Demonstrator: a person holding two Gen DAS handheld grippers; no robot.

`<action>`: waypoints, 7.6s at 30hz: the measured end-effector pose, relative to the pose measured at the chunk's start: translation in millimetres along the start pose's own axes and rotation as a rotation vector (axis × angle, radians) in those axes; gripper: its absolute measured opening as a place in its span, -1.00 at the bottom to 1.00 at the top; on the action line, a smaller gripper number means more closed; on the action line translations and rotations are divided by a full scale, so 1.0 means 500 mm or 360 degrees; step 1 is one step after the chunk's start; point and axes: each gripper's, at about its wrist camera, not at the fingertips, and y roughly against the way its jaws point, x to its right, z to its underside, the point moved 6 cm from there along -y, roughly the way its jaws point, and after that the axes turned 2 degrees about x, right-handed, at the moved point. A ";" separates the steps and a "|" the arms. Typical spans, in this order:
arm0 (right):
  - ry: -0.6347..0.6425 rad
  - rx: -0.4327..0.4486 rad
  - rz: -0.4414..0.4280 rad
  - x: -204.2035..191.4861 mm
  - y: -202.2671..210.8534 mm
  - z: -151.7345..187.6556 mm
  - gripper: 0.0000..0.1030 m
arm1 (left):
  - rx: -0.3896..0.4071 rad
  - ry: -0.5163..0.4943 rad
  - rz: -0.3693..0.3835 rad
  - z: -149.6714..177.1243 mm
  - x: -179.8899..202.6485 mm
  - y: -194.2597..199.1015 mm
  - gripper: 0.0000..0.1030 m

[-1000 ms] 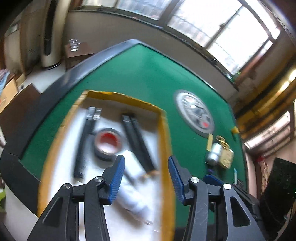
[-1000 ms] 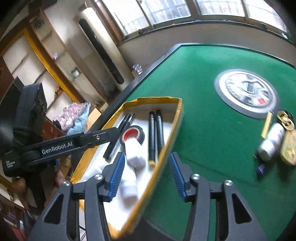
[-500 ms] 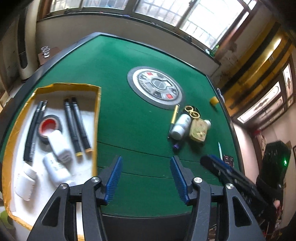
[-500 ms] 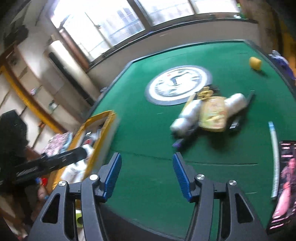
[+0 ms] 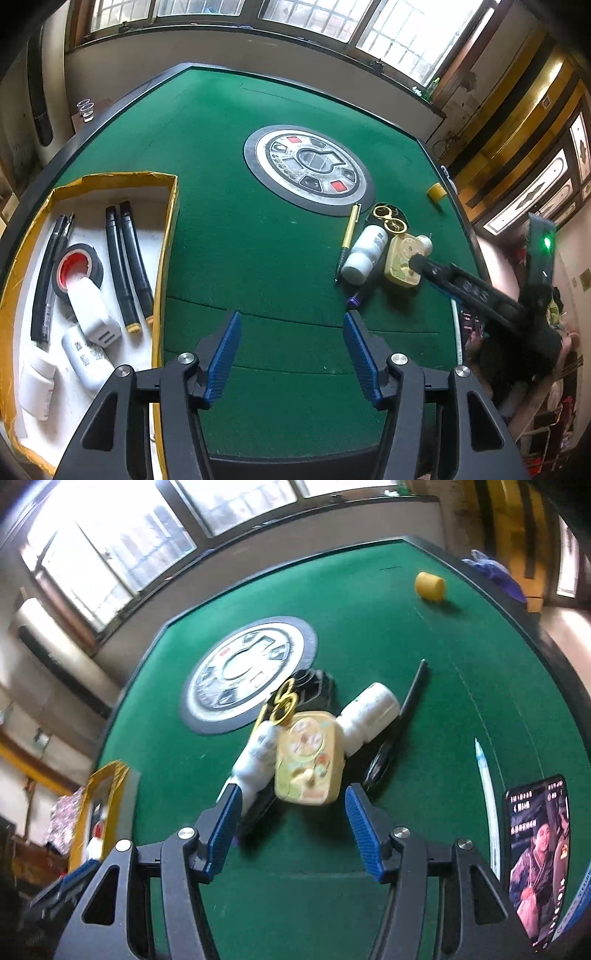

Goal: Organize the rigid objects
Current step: 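Move both tools back over the remaining objects on the table, then grasp a white pill bottle with the left tool while the right tool grasps the yellow cartoon tin, then carry the white bottle and yellow tin into the tray and release both, then move both tools back toward the yellow pencil and black marker, then grasp the yellow pencil with the left tool while the right tool grasps a black marker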

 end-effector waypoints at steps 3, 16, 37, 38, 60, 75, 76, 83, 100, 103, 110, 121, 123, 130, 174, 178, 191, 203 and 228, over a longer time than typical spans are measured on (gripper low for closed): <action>0.0040 -0.0001 0.0123 -0.013 -0.031 -0.014 0.11 | -0.0004 -0.0002 -0.0010 -0.006 -0.007 -0.009 0.17; 0.0029 -0.0069 0.0202 0.007 -0.073 0.003 -0.06 | -0.0069 -0.0194 -0.0006 -0.034 0.047 -0.041 0.17; -0.0188 0.0011 -0.0121 0.096 0.006 0.071 -0.06 | -0.0270 -0.0806 -0.0053 -0.085 0.239 -0.251 0.10; -0.0195 0.0014 -0.0120 0.099 0.008 0.071 -0.06 | -0.0280 -0.0812 -0.0092 -0.085 0.236 -0.262 0.03; -0.0144 -0.0036 -0.0131 0.054 0.028 0.104 -0.06 | -0.0401 -0.0367 0.0094 0.000 0.129 -0.178 -0.32; 0.0102 -0.0044 -0.0393 -0.117 0.110 0.170 -0.06 | -0.0237 0.0006 0.0371 0.106 0.000 0.037 -0.31; 0.0123 -0.0035 -0.0436 -0.135 0.124 0.171 -0.06 | -0.0187 0.0032 0.0374 0.099 -0.013 0.064 -0.31; 0.0272 -0.0028 -0.0636 -0.248 0.189 0.190 -0.06 | 0.0048 0.0220 0.0283 0.075 -0.132 0.191 -0.31; 0.0583 -0.0245 -0.0768 -0.524 0.074 0.179 -0.05 | 0.0111 0.0530 -0.0016 -0.028 -0.418 0.152 -0.31; 0.0618 -0.0294 -0.0710 -0.549 0.021 0.175 -0.05 | 0.0065 0.0536 -0.0059 -0.039 -0.441 0.111 -0.31; 0.0663 -0.0420 -0.0579 -0.575 -0.079 0.187 -0.05 | -0.0008 0.0534 -0.0144 -0.041 -0.465 0.061 -0.31; 0.0803 -0.0384 -0.0432 -0.594 -0.120 0.194 -0.05 | -0.0084 0.0503 -0.0184 -0.046 -0.476 0.024 -0.30; 0.0830 -0.0366 -0.0405 -0.598 -0.122 0.193 -0.05 | -0.0084 0.0478 -0.0197 -0.047 -0.472 0.021 -0.30; 0.0873 -0.0318 -0.0377 -0.599 -0.127 0.196 -0.05 | -0.0068 0.0478 -0.0211 -0.045 -0.469 0.020 -0.25; -0.0037 -0.0165 -0.0289 -0.053 0.064 0.161 0.07 | 0.0085 -0.0002 0.0064 0.061 -0.018 0.106 0.19; -0.0110 -0.0185 -0.0196 -0.026 0.028 0.130 0.06 | 0.0082 -0.0006 0.0063 0.053 -0.023 0.094 0.19; -0.0138 -0.0205 0.0159 -0.031 -0.074 0.055 -0.18 | 0.0040 0.0016 0.0112 0.022 -0.064 0.048 0.19; -0.0085 -0.0158 0.0316 -0.004 -0.059 0.078 -0.66 | -0.0047 -0.0097 0.0085 0.006 -0.011 0.002 0.19; -0.0064 -0.0161 -0.0051 0.037 0.033 0.181 -0.70 | -0.0381 -0.0437 -0.0165 -0.103 0.160 -0.290 -0.07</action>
